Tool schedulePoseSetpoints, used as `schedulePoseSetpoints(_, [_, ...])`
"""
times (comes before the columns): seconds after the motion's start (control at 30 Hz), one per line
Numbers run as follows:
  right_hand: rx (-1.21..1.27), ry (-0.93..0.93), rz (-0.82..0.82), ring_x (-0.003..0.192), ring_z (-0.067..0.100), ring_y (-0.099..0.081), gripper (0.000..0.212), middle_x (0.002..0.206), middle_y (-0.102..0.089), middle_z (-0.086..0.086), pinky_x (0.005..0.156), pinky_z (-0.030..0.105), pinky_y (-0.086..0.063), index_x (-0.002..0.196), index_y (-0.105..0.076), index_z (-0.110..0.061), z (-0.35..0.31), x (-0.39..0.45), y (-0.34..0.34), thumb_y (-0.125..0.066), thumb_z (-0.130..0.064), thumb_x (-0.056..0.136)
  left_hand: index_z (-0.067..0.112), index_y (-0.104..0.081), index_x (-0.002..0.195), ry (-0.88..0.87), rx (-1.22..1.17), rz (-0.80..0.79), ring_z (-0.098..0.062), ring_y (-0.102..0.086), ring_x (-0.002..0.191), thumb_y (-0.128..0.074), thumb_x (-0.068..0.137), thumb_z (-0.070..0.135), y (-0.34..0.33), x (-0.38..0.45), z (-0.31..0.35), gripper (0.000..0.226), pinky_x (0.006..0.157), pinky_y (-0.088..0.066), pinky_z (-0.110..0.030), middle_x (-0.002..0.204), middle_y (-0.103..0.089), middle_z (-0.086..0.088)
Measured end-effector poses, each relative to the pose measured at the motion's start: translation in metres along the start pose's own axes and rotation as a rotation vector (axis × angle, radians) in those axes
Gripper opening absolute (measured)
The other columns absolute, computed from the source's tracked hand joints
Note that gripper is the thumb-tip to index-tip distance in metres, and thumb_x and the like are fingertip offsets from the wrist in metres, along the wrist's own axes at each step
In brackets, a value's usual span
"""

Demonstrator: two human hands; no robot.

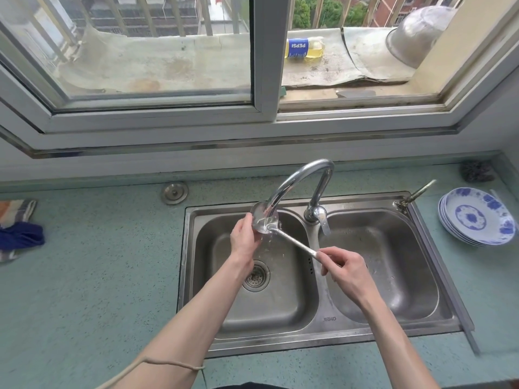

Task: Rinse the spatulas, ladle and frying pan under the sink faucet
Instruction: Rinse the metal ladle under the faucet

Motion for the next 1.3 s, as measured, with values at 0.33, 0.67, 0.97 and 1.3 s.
schedulePoseSetpoints(0.33, [0.043,-0.014,-0.043,0.061,0.011,-0.059,0.011,0.064,-0.07,0.002,0.065,0.035,-0.048,0.094,-0.081,-0.03,-0.018,0.002,-0.012,-0.07,-0.031,0.097,-0.002,-0.063,0.109,0.134,-0.123,-0.151,-0.031,-0.074,0.096,-0.057,0.104,0.013,-0.019,-0.018,-0.023,0.017,0.085,-0.062,-0.036,0.108,-0.075,-0.021])
schedulePoseSetpoints(0.67, [0.069,-0.033,-0.122,0.062,0.009,-0.059,0.017,0.077,-0.077,-0.001,0.066,0.027,-0.049,0.103,-0.078,-0.028,-0.032,-0.003,-0.015,-0.063,-0.037,0.101,-0.004,-0.067,0.109,0.245,-0.235,-0.205,-0.029,-0.077,0.088,-0.068,0.095,0.002,-0.031,-0.027,-0.027,0.016,0.068,-0.063,-0.031,0.102,-0.076,-0.021])
schedulePoseSetpoints(0.97, [0.19,-0.13,0.193,0.119,0.005,-0.065,0.036,0.122,-0.074,-0.01,0.104,0.035,-0.052,0.13,-0.069,-0.021,0.006,0.013,-0.004,-0.043,-0.037,0.11,-0.004,-0.063,0.103,0.224,-0.247,-0.141,-0.03,-0.076,0.079,-0.062,0.097,-0.002,-0.024,-0.023,-0.028,0.006,0.064,-0.064,-0.034,0.089,-0.075,-0.021])
schedulePoseSetpoints(1.3, [-0.785,0.335,0.049,0.156,0.03,-0.028,0.068,0.168,-0.026,0.015,0.126,0.04,-0.028,0.159,-0.031,0.0,0.043,0.055,-0.021,-0.059,-0.013,0.098,-0.004,-0.064,0.098,0.219,-0.219,-0.15,-0.029,-0.076,0.077,-0.062,0.098,-0.001,-0.027,-0.028,-0.028,0.004,0.065,-0.064,-0.033,0.085,-0.076,-0.018])
Point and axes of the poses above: each hand's wrist, its own x-axis towards the middle knuckle, its own y-axis out of the back of the hand, z = x × y, the point moved 5 cm from there along x, towards the middle knuckle
